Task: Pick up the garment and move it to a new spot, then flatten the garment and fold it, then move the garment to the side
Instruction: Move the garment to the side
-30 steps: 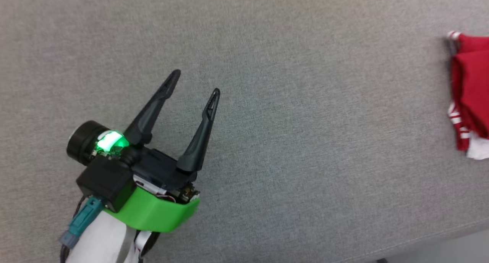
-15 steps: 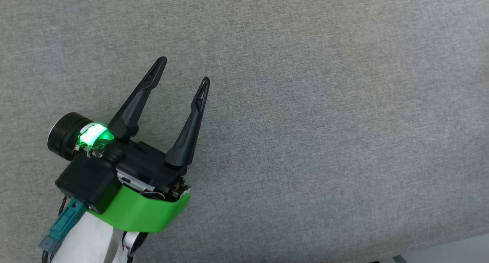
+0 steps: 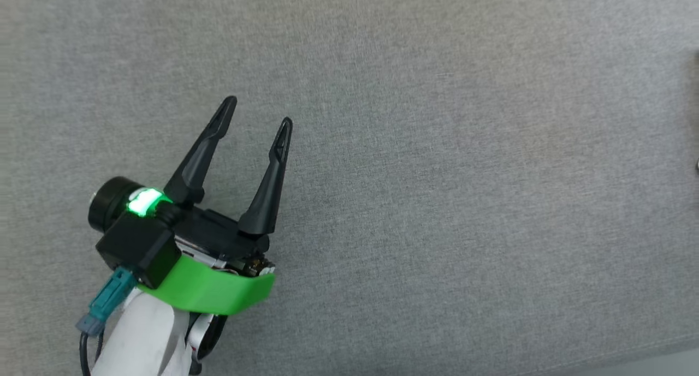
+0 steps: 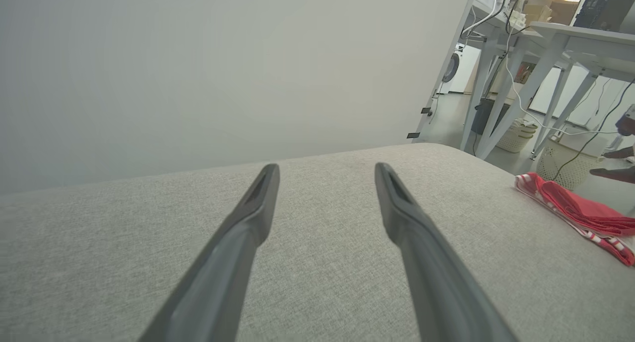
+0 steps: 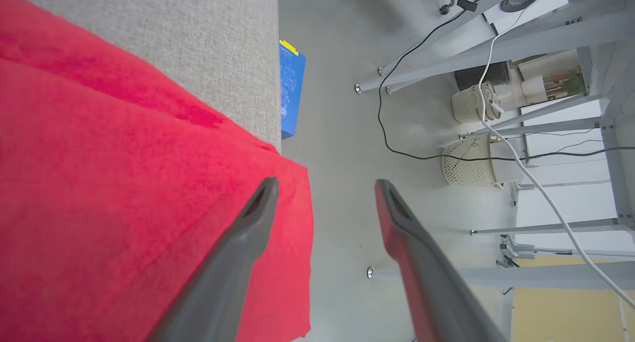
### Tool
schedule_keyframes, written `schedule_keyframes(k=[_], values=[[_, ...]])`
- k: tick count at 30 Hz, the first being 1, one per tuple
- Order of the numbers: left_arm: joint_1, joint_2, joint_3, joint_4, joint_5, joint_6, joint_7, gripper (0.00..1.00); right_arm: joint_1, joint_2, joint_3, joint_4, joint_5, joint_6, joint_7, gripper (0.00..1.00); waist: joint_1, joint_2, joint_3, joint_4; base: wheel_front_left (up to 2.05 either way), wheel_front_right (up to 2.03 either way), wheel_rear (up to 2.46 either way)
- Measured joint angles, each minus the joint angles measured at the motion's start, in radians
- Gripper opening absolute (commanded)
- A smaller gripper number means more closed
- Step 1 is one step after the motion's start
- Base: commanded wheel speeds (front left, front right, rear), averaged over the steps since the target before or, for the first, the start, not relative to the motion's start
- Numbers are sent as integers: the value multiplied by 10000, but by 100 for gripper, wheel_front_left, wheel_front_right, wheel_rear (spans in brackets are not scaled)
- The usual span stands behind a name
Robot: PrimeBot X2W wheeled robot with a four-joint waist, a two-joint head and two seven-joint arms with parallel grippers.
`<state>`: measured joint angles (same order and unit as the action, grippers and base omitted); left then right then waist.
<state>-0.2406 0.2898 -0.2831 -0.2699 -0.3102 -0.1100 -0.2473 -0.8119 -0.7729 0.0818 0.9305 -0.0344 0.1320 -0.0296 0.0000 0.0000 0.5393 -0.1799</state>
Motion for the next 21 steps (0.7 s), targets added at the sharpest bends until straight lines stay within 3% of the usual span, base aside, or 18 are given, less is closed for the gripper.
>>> schedule_keyframes(k=[5,10,15,21], values=[[560,-384,347,823,-499,2,-81,100,3,334,159,-428,520,0,-399,100,-1,0,-824,88,0,0,0],[1152,-681,867,1471,-514,109,-84,100,324,871,111,-1375,1795,0,-796,100,0,0,-1825,237,0,0,0],[1684,-1016,1317,1992,-487,192,-86,100,1485,1484,31,-3095,2930,0,-1078,100,-1,0,-2832,474,0,0,0],[2286,-1302,1703,2596,-399,456,-86,100,3352,2466,-525,-5599,3524,-2,-1053,100,-1,0,-3898,838,0,0,0]])
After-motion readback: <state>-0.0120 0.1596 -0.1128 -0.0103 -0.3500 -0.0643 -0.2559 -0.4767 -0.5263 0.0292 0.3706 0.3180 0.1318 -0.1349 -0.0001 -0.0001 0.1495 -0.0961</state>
